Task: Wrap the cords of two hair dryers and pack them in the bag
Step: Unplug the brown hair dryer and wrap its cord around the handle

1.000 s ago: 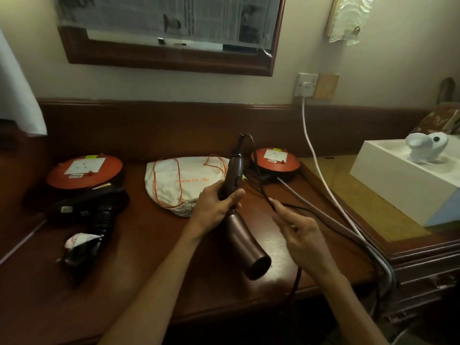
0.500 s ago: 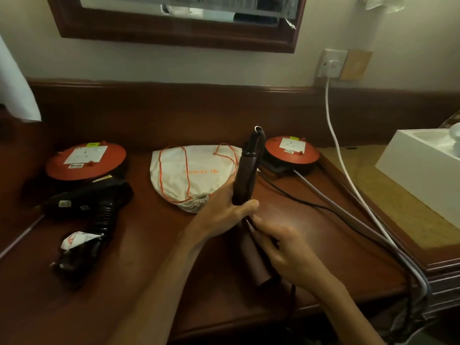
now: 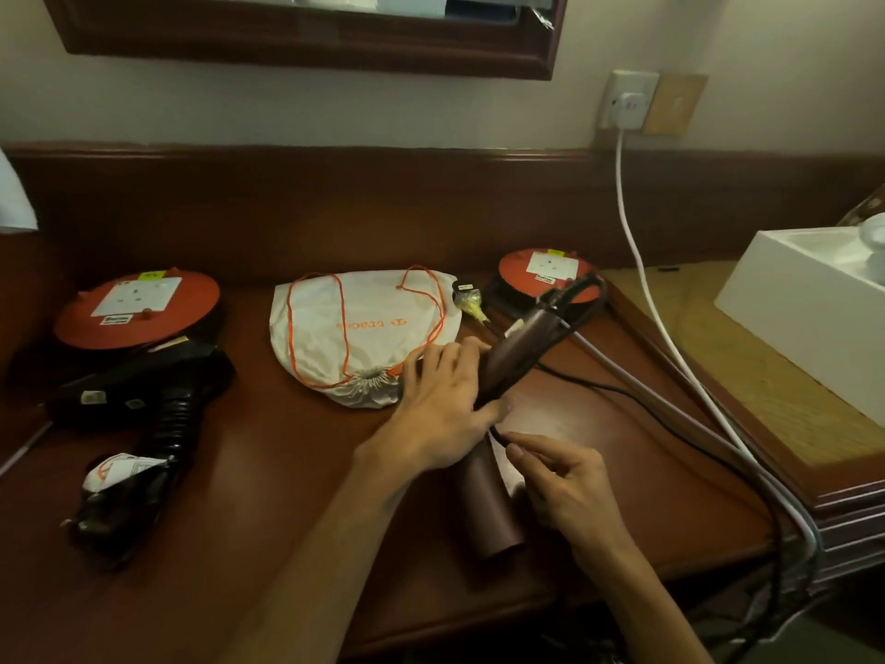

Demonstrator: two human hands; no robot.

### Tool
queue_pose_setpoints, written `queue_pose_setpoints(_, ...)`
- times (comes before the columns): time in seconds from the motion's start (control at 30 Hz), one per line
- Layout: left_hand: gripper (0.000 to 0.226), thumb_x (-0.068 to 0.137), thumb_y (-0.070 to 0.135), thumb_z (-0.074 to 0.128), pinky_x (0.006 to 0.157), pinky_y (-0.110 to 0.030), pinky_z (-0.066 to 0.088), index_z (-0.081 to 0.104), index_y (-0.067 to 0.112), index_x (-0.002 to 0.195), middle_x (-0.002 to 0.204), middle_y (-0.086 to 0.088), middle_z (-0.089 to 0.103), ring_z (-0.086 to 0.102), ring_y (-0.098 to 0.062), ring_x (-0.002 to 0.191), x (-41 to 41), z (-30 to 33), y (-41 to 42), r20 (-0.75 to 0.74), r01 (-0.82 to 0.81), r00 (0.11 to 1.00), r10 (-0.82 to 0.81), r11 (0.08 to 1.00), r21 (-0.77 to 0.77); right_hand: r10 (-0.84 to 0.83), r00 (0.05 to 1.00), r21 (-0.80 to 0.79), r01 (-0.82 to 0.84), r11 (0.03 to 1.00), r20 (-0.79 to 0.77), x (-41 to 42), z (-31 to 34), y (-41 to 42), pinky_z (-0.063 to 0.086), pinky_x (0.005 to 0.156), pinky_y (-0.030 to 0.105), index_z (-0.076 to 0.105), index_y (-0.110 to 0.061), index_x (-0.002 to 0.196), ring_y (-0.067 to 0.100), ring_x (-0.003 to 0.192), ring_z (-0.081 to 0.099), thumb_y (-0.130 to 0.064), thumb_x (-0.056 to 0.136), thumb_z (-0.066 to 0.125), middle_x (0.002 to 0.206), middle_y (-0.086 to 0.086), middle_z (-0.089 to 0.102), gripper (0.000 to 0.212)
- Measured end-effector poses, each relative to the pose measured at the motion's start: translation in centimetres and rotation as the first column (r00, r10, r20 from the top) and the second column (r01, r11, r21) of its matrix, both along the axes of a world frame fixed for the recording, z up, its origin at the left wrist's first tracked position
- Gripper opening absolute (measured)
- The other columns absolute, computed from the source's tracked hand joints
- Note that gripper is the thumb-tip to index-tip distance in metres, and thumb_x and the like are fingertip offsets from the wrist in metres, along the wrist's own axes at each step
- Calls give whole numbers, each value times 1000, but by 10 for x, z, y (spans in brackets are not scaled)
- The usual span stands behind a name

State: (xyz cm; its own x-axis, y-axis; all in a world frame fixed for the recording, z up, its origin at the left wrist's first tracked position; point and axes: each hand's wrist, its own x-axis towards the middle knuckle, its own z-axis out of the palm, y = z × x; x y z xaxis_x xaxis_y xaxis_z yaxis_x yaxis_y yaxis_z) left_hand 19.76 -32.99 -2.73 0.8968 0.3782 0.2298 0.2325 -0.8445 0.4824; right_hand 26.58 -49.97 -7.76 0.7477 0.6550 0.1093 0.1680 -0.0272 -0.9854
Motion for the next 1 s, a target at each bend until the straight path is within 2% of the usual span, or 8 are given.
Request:
queue_pose_setpoints(0.17,64,92,55,55,119,-45,20,39,31,149,116,7,63,46,-17,121,-7,-15,-15,221,-153,967,128,983,99,23,1000,-7,-23,1000,7,1,-3,2,41,48,6,75,-3,112,-8,46,57,-2,96,62,50,-23,59,20)
queue_pose_setpoints(0.33,70,91,48,52,124,-49,3,27,35,155,117,6,53,40,-18,127,-7,-10,-11,133,-109,987,91,984,138,68,997,11,-69,998,33,-3,15,15,55,68,14,78,-11,104,5,82,75,1,97,60,87,-6,80,22)
queue_pose_setpoints(0.47,73,93,49,51,122,-50,1,21,31,157,125,9,56,43,-15,130,-9,-14,-13,128,-150,984,125,965,214,115,981,-98,-100,990,158,-1,13,18,60,78,24,78,-23,100,13,91,74,-1,96,62,95,-6,79,28)
queue_pose_setpoints(0.57,66,85,55,65,123,-48,0,38,27,139,114,11,64,55,-12,123,-13,-18,-13,228,-224,952,203,972,74,134,964,-175,-95,980,230,0,9,15,60,80,26,78,-25,108,13,89,74,-8,97,63,93,-7,79,26)
queue_pose_setpoints(0.67,50,75,61,73,121,-50,17,48,29,105,102,11,62,59,-16,113,-16,-21,-16,332,-298,900,282,954,-1,147,915,-236,-59,970,375,-1,5,12,54,78,12,78,-23,113,-5,90,70,-9,97,64,95,-26,74,25)
queue_pose_setpoints(0.77,53,68,63,76,110,-54,34,61,22,99,115,0,62,51,-26,125,-20,-28,-17,425,-418,821,381,908,-8,158,889,-257,-46,965,431,-2,3,13,53,78,11,77,-24,116,-7,89,69,-12,97,64,100,-21,75,25)
queue_pose_setpoints(0.87,48,68,59,78,98,-53,44,69,21,96,113,0,63,54,-25,118,-24,-34,-21,482,-462,743,464,877,-132,164,887,-248,-58,967,431,-2,3,14,56,82,16,74,-24,122,-6,93,70,-14,98,63,106,-16,77,28)
queue_pose_setpoints(1.0,40,70,51,76,103,-53,44,70,27,101,113,8,67,50,-20,128,-28,-34,-24,468,-372,764,444,896,-243,210,890,-250,-114,962,404,-4,5,13,57,78,20,73,-23,125,-4,91,71,-9,98,62,104,-20,76,32)
